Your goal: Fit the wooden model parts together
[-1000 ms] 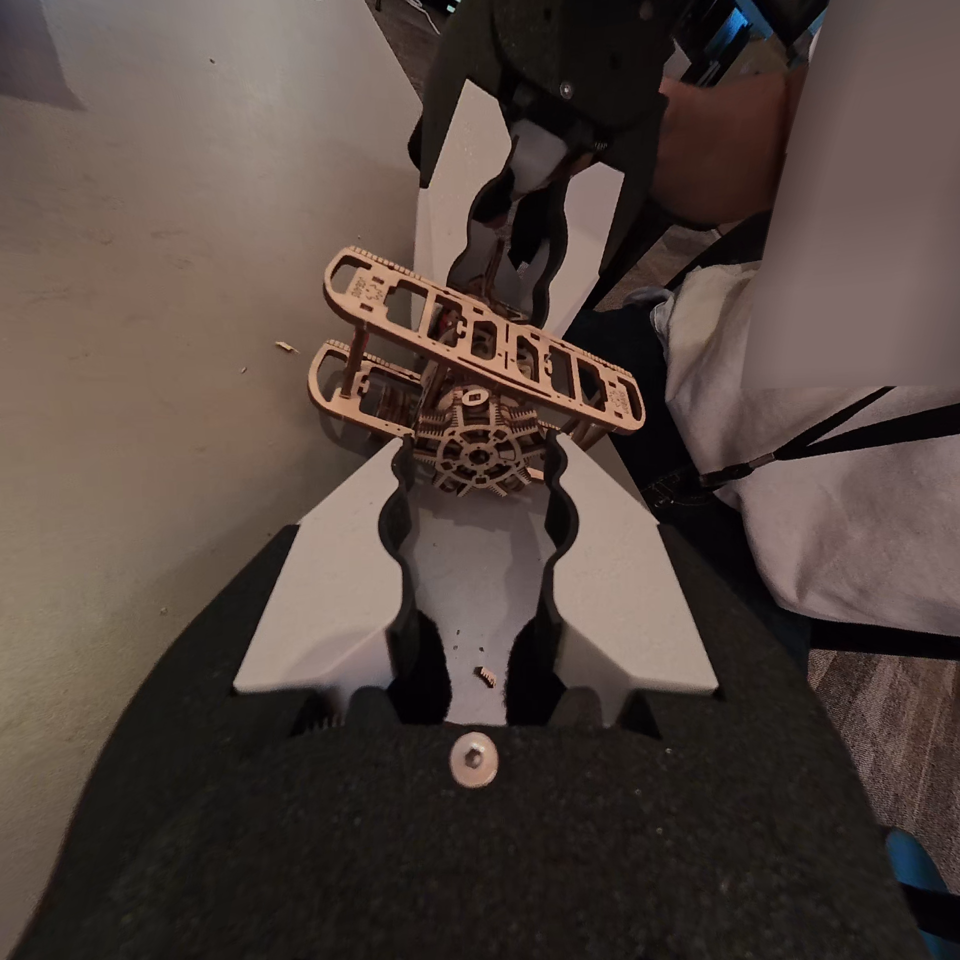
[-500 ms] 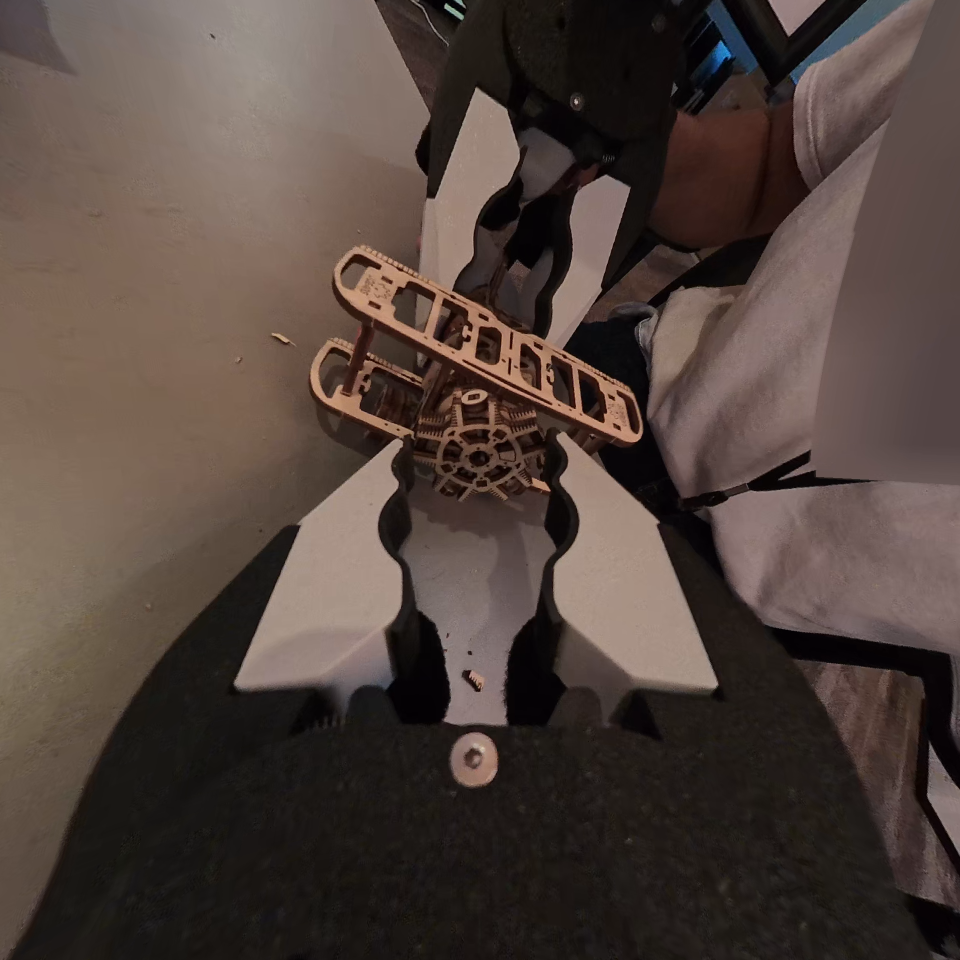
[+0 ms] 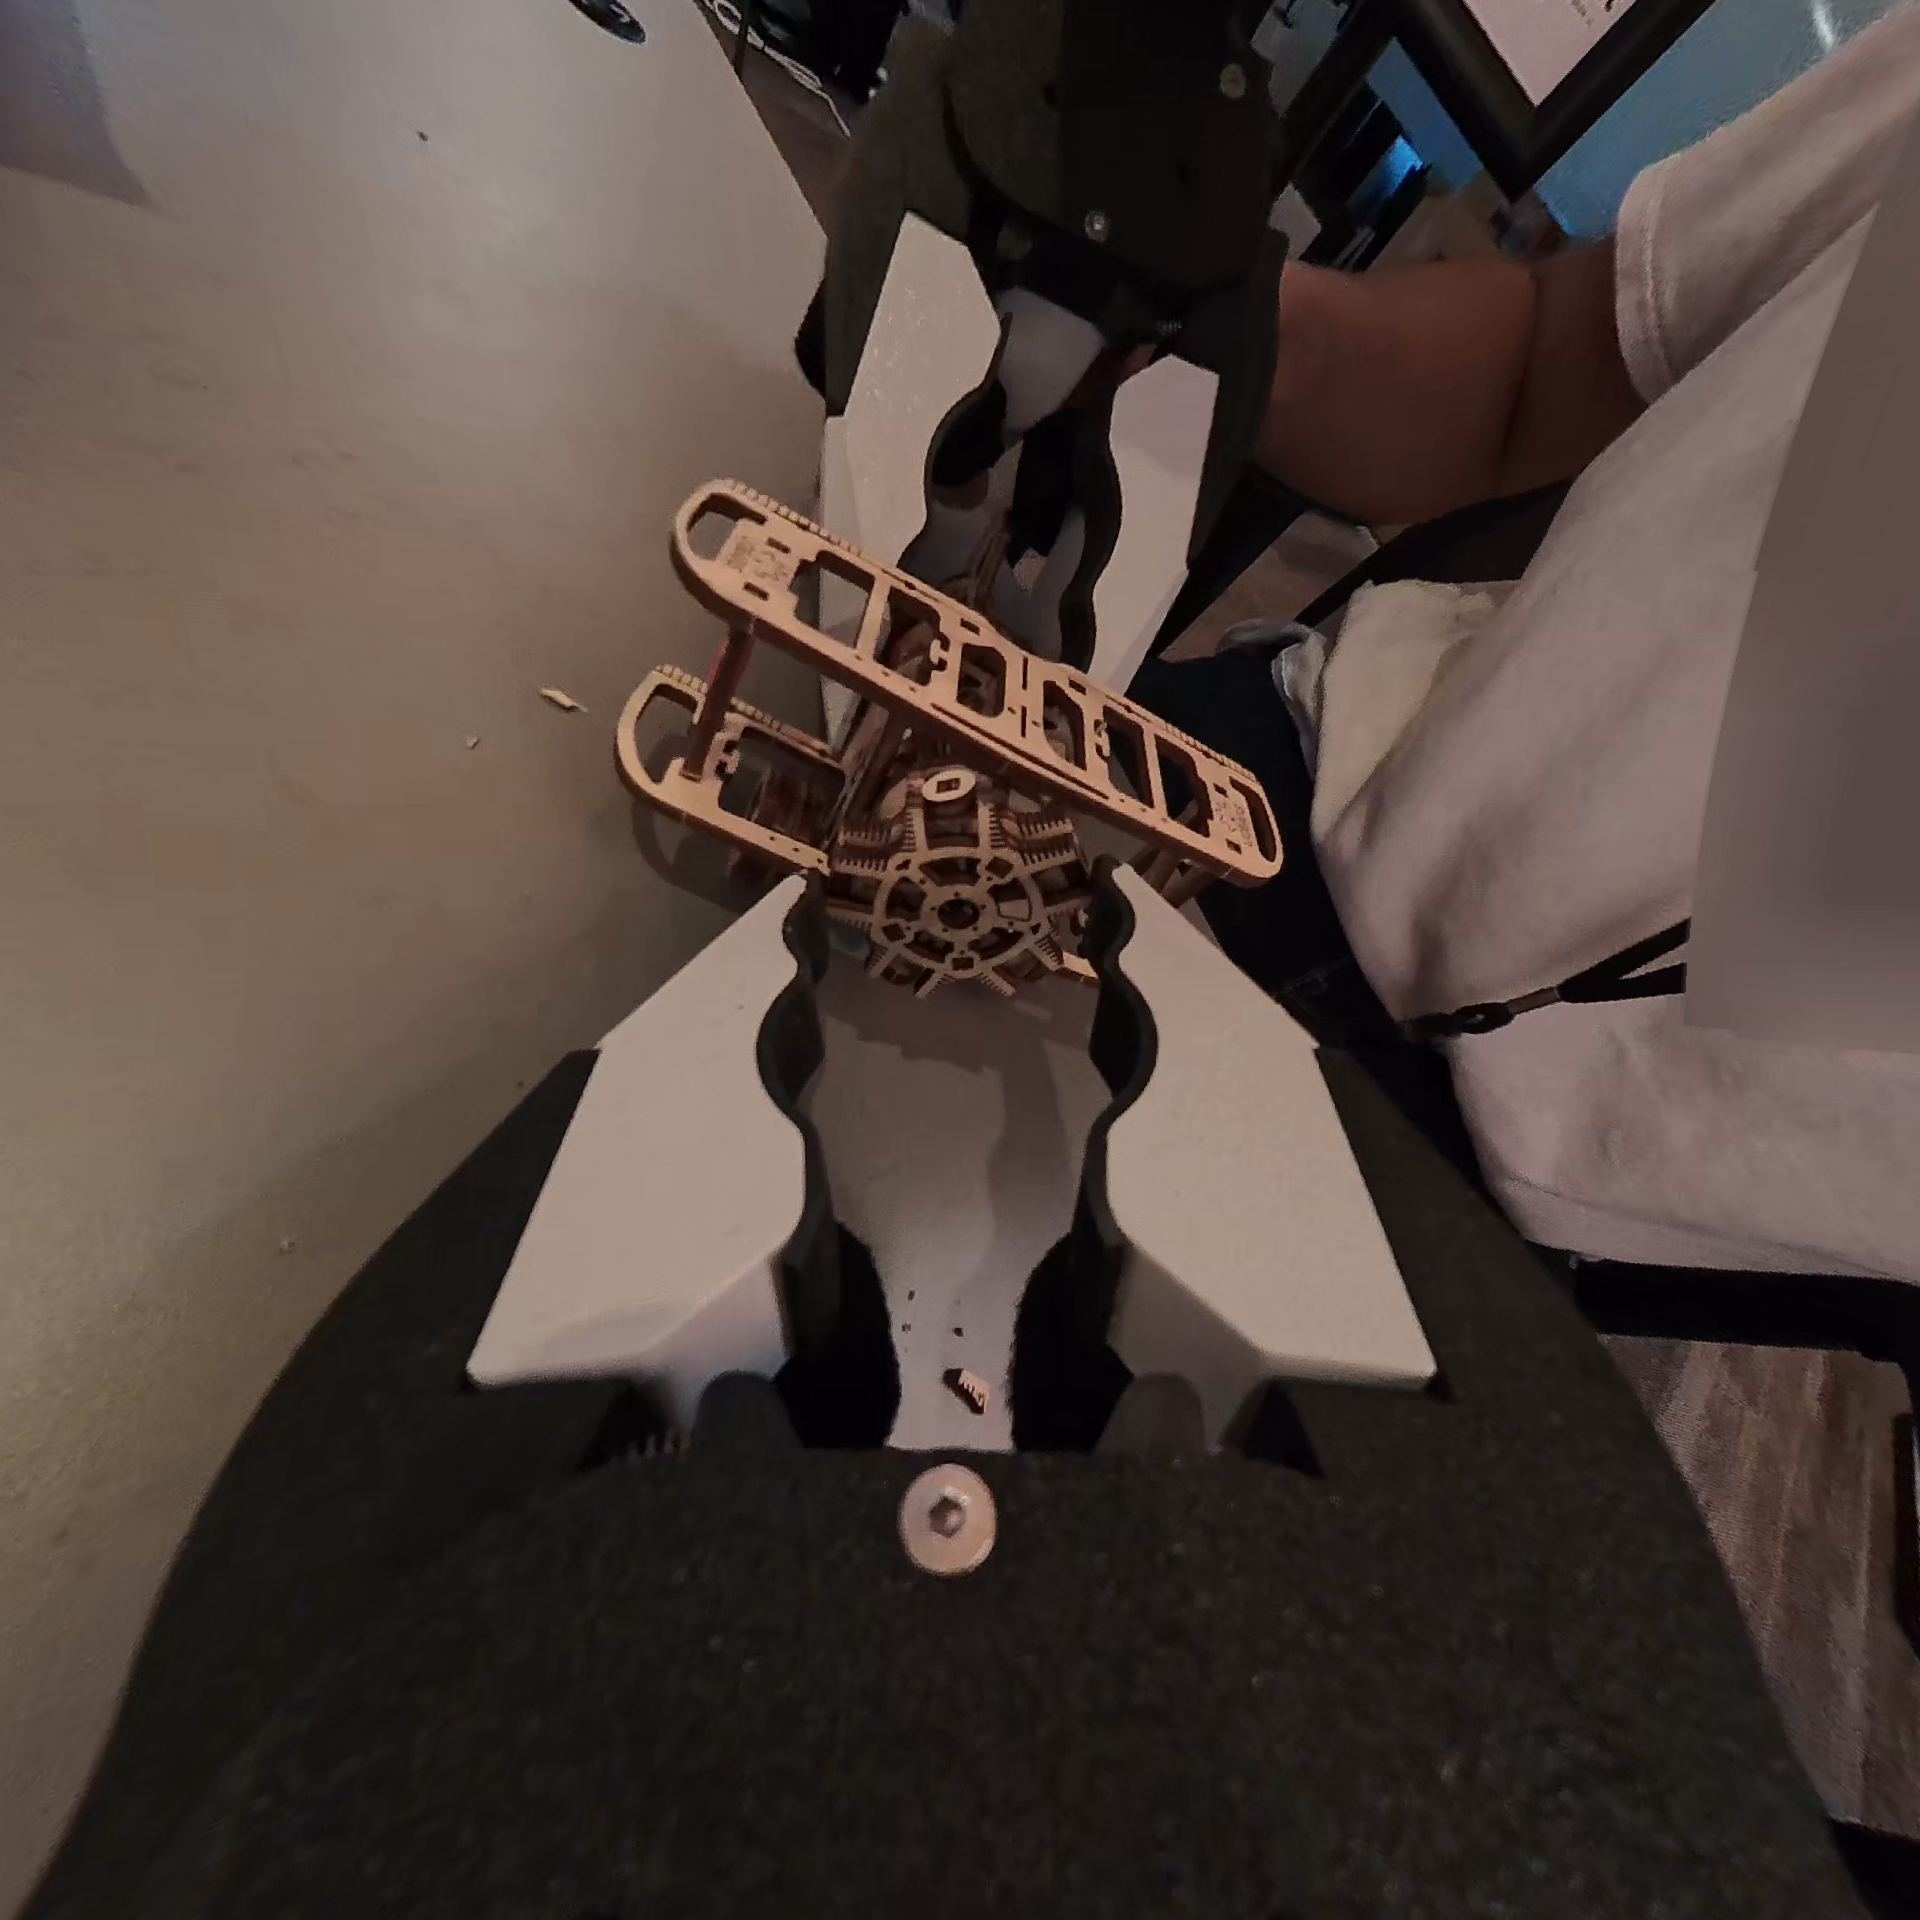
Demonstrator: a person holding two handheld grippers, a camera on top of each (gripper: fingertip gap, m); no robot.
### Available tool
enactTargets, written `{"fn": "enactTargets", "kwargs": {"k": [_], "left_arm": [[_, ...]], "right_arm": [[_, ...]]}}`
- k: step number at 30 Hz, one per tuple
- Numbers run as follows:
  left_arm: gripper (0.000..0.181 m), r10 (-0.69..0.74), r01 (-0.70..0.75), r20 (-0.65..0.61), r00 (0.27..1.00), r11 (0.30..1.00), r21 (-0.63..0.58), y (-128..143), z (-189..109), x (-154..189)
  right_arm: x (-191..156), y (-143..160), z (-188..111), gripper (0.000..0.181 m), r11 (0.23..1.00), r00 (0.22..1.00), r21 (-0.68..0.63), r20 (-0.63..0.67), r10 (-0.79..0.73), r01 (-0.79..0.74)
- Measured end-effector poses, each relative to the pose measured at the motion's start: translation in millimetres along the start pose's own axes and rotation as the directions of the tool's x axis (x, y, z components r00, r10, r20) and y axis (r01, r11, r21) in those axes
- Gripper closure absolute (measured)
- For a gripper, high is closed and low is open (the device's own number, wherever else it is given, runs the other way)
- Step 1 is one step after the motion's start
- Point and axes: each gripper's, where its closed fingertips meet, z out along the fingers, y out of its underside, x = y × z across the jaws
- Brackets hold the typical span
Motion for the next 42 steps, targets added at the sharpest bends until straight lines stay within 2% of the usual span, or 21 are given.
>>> {"fn": "enactTargets", "kwargs": {"k": [7,11,13,15,19,21,26,34,39,42], "left_arm": [[0.134,0.055,-0.054,0.022,0.998,0.997,-0.053,5.3,9.4,1.7],[0.134,0.056,-0.056,0.004,0.998,0.998,-0.042,2.4,11.1,3.7],[0.134,0.047,-0.047,-0.009,0.999,0.998,-0.030,0.8,9.6,4.5],[0.134,0.033,-0.033,-0.023,0.999,0.999,-0.024,-0.2,9.0,4.8],[0.134,0.019,-0.020,-0.030,0.999,0.999,-0.033,0.7,10.3,4.1],[0.134,0.016,-0.017,-0.033,0.999,1.000,-0.023,-1.3,10.5,4.3],[0.134,0.008,-0.008,-0.045,0.999,1.000,-0.002,-5.8,11.4,4.9],[0.134,0.002,-0.003,-0.035,0.999,1.000,-0.006,-5.7,12.9,3.5],[0.134,-0.017,0.016,-0.044,0.999,1.000,-0.009,-5.6,12.8,2.8],[0.134,-0.021,0.020,-0.047,0.999,1.000,-0.007,-5.9,12.5,2.8]], "right_arm": [[1.7,-9.3,-25.8,0.131,0.992,0.976,0.001,-0.181,-0.124,0.127],[-1.6,-5.0,-52.1,0.129,0.998,0.970,-0.016,-0.234,-0.064,0.062],[-2.9,0.1,-57.4,0.122,1.000,0.973,0.022,-0.230,-0.011,0.017],[-0.9,7.7,-53.4,0.109,0.998,0.980,0.054,-0.198,0.038,-0.028],[6.9,14.6,-33.4,0.110,0.994,0.991,0.061,-0.086,0.099,-0.094],[5.3,13.6,-25.4,0.116,0.992,0.993,0.046,-0.036,0.115,-0.113],[3.7,9.3,-19.2,0.137,0.998,0.998,0.022,-0.027,0.063,-0.062],[-0.8,10.3,-19.1,0.139,0.997,0.997,-0.012,-0.028,0.074,-0.074],[-3.0,9.9,-16.5,0.139,0.998,0.998,-0.065,-0.059,0.022,-0.026],[-4.1,9.3,-15.5,0.141,0.997,0.998,-0.056,-0.038,0.056,-0.058]]}}
